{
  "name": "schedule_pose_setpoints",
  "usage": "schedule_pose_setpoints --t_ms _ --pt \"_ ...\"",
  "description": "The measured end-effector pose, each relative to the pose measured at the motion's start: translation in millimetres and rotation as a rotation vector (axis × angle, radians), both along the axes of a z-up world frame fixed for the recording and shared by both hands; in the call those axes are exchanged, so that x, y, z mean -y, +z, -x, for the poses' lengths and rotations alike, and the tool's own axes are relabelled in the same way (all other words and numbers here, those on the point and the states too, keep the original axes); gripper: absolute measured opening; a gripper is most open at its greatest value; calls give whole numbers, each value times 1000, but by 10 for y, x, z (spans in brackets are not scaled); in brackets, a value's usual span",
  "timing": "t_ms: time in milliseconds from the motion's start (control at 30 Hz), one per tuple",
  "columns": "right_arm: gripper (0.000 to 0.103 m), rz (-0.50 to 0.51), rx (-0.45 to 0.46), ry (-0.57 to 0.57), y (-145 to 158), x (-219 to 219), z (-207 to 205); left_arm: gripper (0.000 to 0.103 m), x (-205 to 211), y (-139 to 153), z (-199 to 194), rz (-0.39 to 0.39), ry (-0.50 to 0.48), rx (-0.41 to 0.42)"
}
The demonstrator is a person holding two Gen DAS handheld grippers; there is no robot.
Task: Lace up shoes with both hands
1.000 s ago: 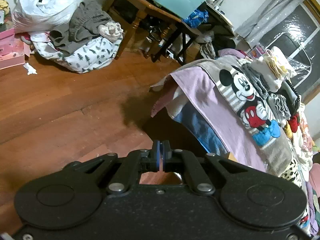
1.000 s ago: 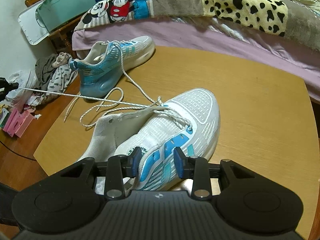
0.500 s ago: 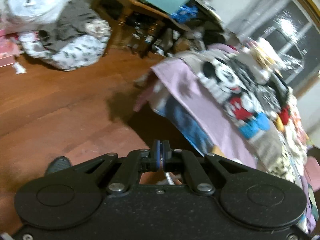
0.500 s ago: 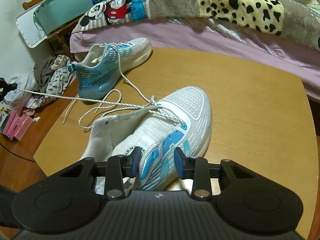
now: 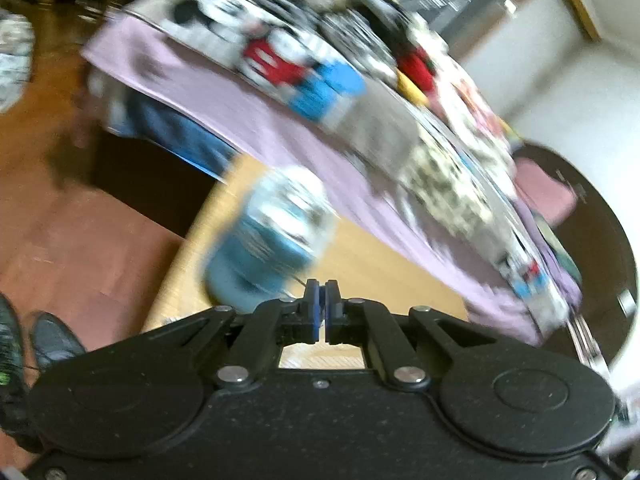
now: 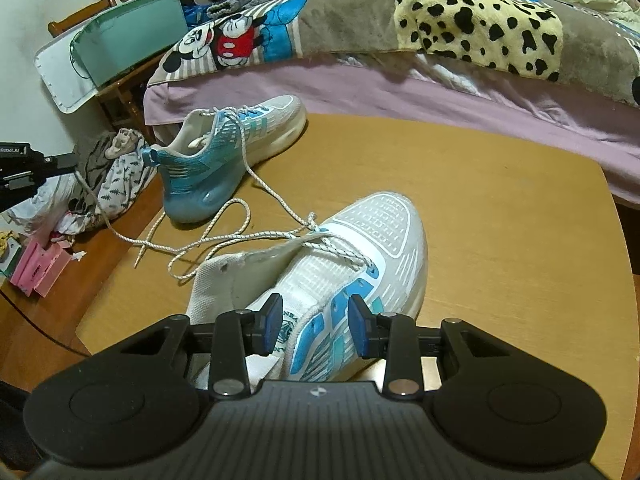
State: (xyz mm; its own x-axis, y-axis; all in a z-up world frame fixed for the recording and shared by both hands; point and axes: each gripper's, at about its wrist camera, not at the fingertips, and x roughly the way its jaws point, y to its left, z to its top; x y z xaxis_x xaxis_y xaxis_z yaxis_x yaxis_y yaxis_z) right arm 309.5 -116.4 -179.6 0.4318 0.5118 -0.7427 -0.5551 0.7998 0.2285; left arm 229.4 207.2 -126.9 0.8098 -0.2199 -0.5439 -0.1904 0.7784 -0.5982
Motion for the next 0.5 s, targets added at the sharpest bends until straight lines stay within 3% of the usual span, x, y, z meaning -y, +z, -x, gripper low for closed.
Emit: schedule_pose_setpoints --t_ms 233,500 --pt "36 -37 11 -33 54 86 -35 0 671 -242 -224 -14 -212 -99" --pt "37 -126 12 -94 90 224 -130 0 1004 -600 -390 -30 -300 -220"
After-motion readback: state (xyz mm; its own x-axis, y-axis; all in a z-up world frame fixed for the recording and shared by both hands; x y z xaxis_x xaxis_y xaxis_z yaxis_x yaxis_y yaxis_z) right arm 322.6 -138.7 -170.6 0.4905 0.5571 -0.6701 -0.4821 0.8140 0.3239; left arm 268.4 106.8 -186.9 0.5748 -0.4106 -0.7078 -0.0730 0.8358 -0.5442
